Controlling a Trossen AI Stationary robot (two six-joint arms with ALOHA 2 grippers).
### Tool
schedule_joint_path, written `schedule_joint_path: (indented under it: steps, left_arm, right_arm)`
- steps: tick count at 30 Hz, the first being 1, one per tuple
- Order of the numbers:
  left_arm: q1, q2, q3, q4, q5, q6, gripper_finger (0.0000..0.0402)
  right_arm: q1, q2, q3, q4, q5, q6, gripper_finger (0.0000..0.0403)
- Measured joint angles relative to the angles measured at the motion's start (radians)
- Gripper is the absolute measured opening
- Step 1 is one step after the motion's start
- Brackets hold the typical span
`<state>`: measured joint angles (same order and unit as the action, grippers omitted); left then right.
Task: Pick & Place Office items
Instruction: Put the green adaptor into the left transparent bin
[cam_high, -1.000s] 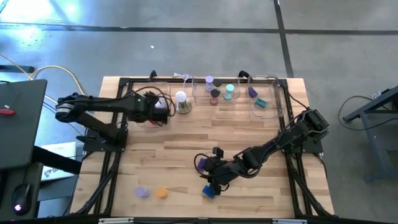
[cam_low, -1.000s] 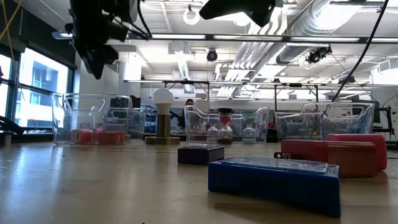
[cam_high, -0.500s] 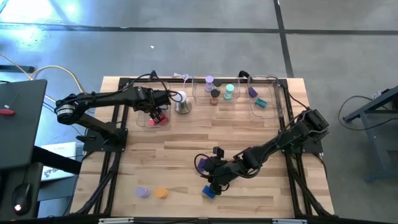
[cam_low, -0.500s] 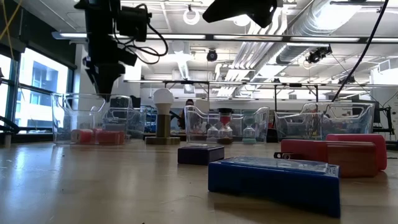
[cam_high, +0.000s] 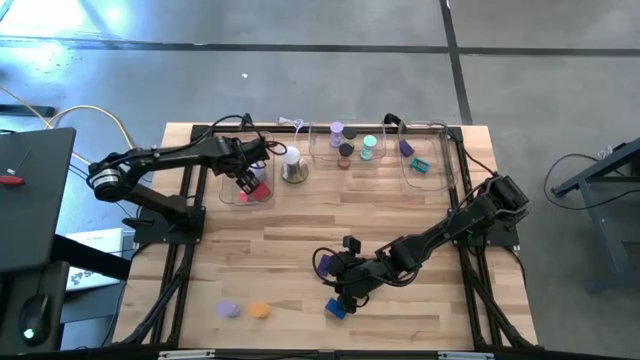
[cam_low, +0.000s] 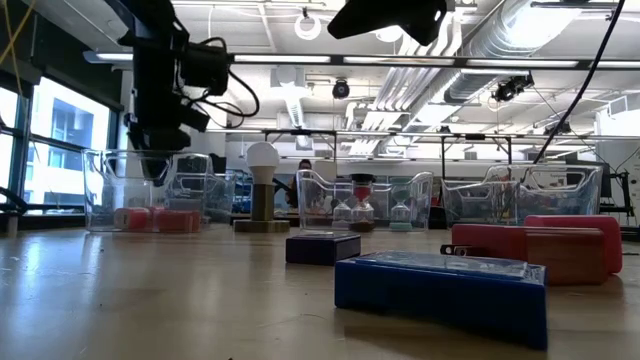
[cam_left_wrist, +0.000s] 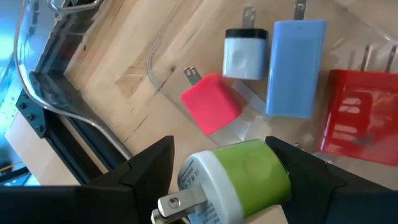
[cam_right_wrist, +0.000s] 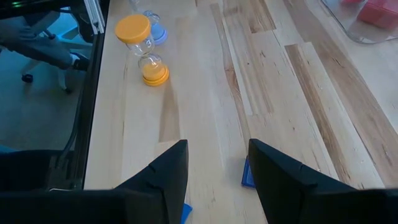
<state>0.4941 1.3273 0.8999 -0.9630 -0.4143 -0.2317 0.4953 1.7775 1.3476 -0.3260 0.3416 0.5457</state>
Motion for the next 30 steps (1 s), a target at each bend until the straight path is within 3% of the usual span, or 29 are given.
schedule_joint_path:
  steps: [23,30]
  left_arm:
    - [0.013,0.000,-0.014,0.029,0.001,0.023,0.0238]
    - [-0.002,0.000,-0.014,0.076,0.072,0.080,0.0238]
  right_arm:
    - [0.000,0.000,0.000,0.000,0.000,-0.019,0.0156]
    - [0.000,0.000,0.000,0.000,0.000,-0.023,0.0156]
